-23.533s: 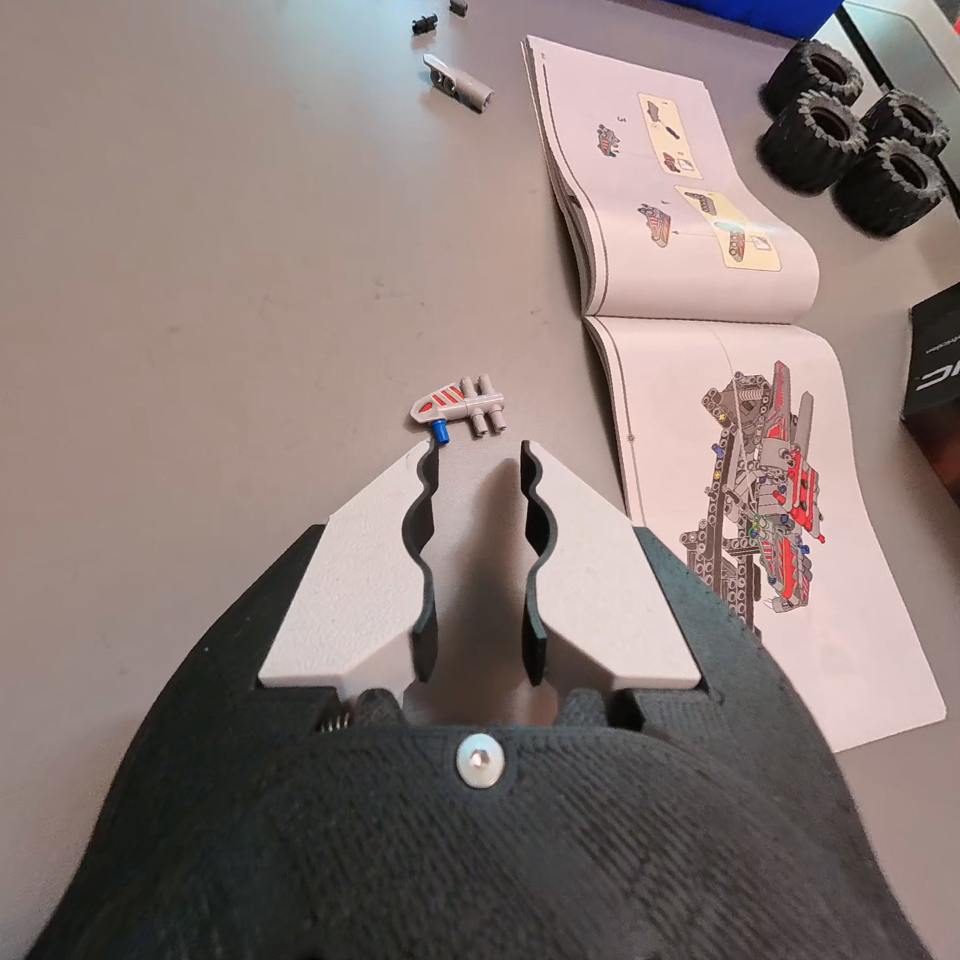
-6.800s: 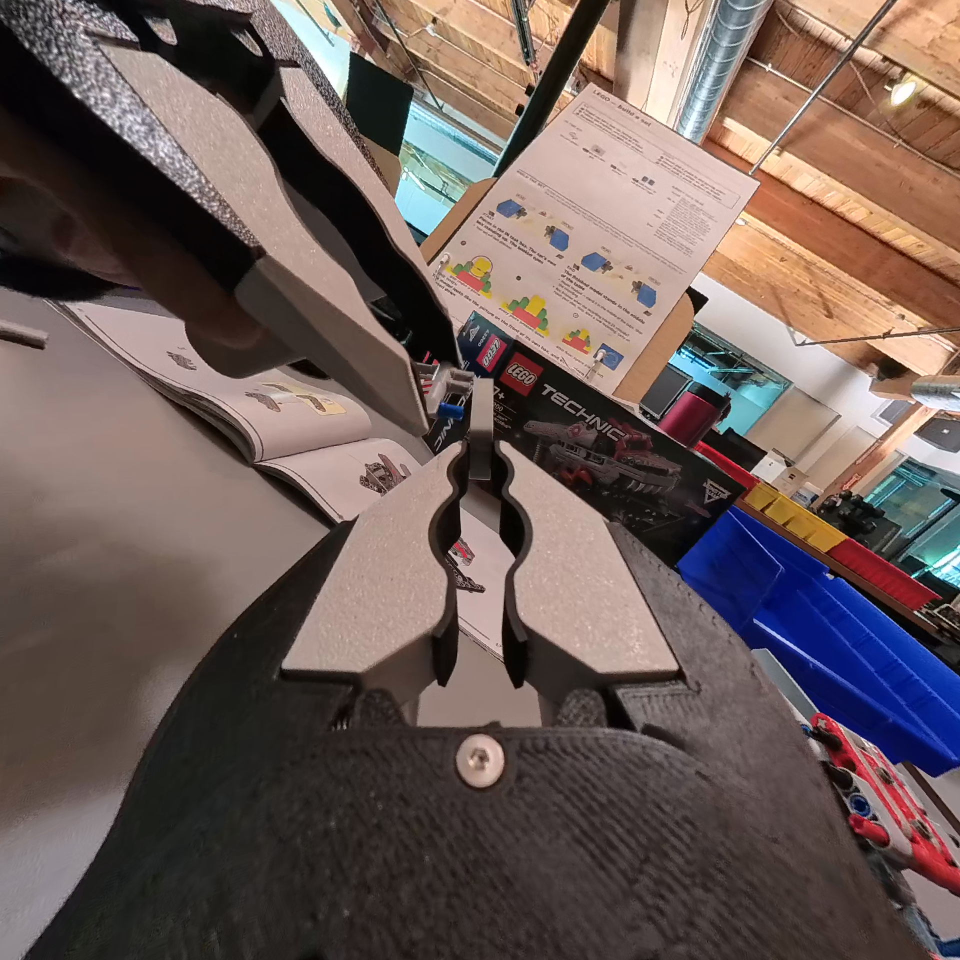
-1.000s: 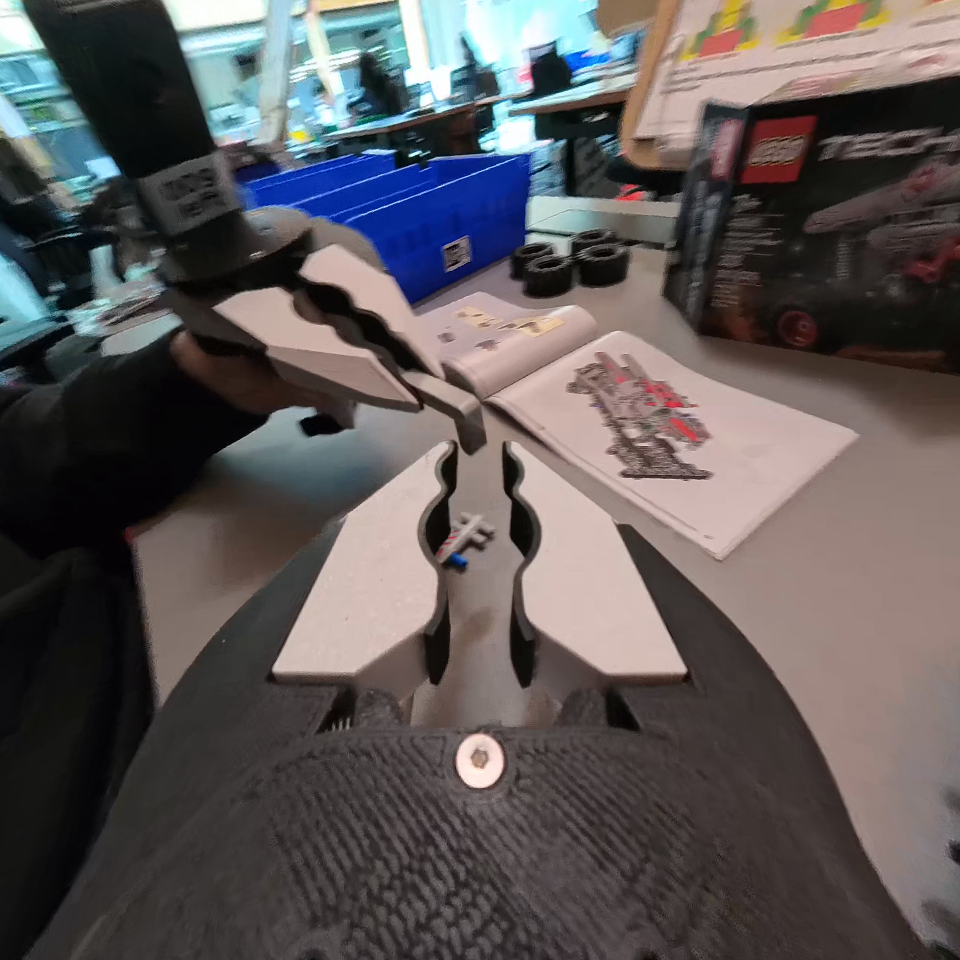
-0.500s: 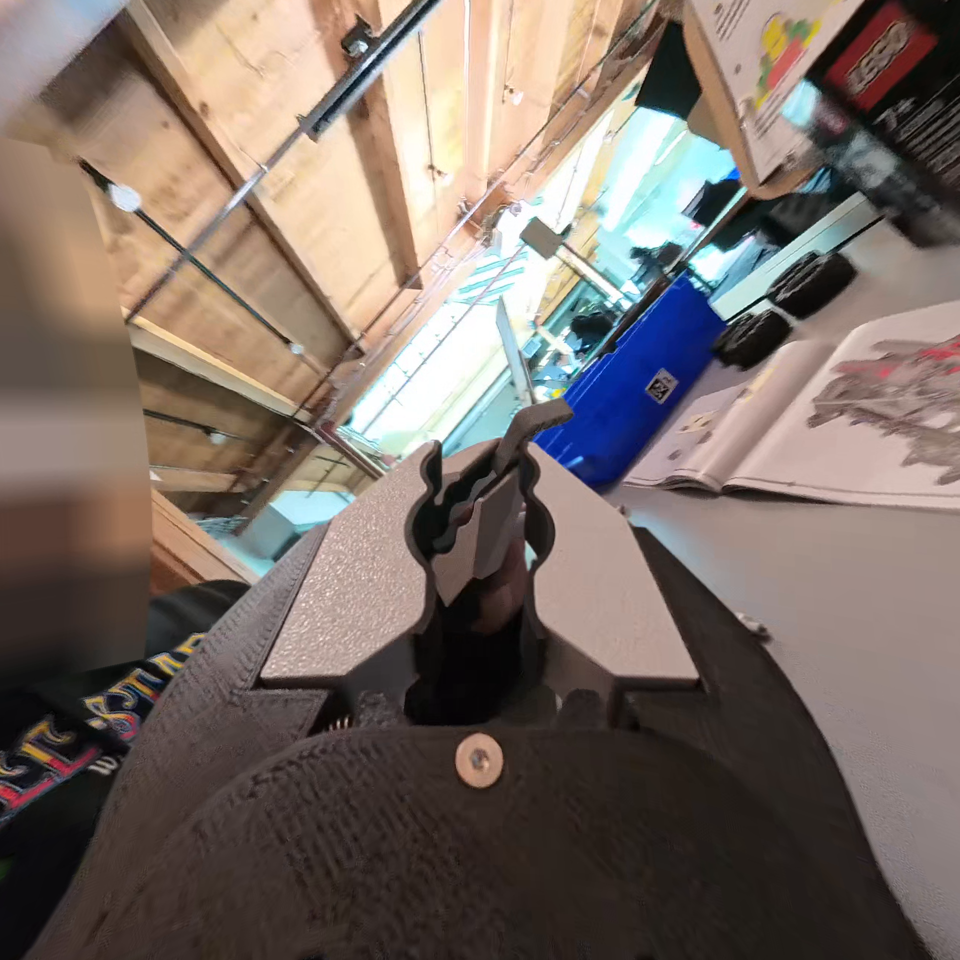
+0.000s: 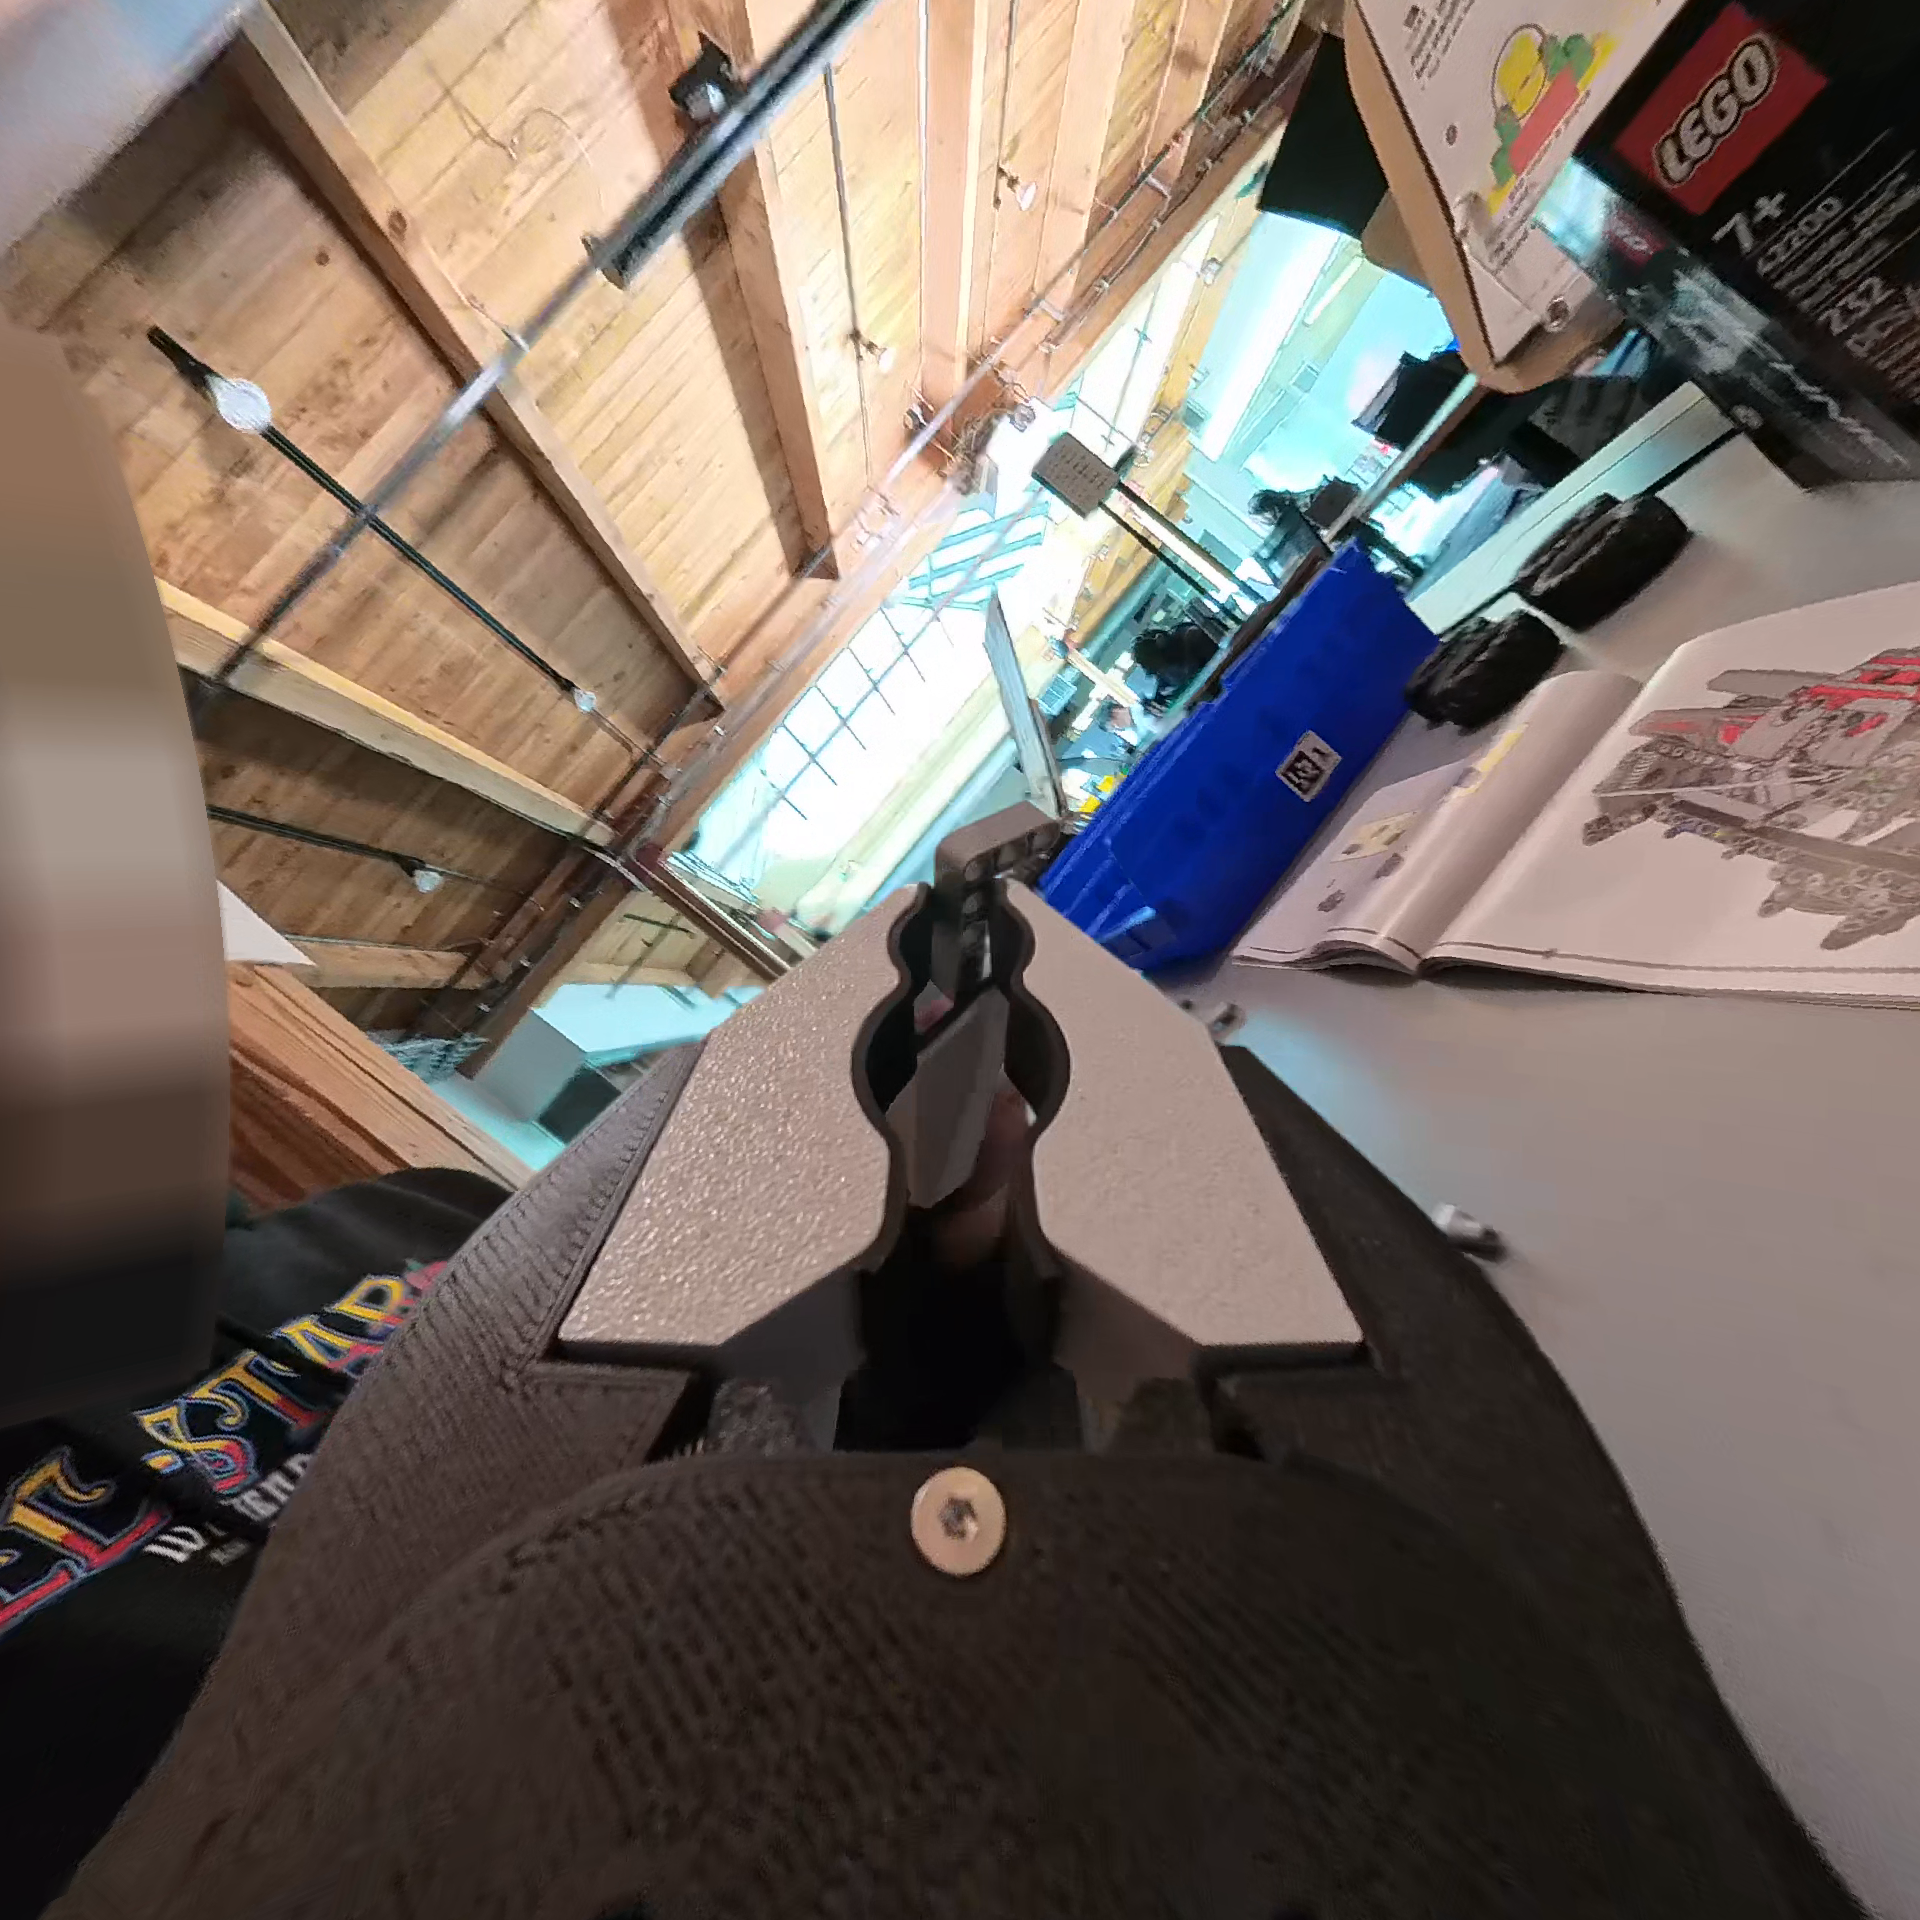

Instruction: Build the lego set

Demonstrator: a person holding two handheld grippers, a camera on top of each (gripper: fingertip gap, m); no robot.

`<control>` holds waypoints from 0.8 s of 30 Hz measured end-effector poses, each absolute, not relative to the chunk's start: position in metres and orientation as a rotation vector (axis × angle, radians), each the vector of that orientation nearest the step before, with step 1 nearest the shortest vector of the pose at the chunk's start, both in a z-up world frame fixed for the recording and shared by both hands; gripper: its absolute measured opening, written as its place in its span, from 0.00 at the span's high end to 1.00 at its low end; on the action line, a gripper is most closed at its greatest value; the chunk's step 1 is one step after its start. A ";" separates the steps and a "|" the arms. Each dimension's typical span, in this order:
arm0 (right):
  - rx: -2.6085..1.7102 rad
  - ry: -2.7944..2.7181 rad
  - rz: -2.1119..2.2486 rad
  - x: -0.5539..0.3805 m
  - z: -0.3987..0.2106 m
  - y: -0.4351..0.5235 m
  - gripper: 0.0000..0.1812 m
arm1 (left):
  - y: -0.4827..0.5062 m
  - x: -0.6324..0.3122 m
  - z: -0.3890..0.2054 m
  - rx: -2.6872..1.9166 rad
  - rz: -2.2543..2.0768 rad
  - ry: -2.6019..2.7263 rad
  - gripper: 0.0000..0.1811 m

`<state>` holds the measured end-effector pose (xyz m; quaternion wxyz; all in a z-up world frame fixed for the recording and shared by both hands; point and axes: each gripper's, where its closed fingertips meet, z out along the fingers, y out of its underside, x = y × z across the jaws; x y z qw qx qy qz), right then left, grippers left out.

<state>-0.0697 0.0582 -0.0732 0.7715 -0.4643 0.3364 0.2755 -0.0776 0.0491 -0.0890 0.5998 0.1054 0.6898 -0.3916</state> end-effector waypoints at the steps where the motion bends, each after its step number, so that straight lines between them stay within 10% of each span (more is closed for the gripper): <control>1: -1.044 0.728 0.577 -0.069 -0.076 0.057 0.95 | 0.045 -0.081 -0.095 0.258 -0.969 1.658 0.92; 11: -1.518 0.656 0.653 -0.107 -0.115 0.049 0.95 | 0.043 -0.109 -0.108 0.350 -1.378 1.964 0.63; 22: -1.511 0.550 0.665 -0.116 -0.111 0.061 0.95 | 0.040 -0.106 -0.124 0.310 -1.311 2.085 0.78; 24: -1.560 0.503 0.445 -0.104 -0.112 0.060 0.82 | 0.044 -0.096 -0.124 0.201 -1.324 2.117 0.78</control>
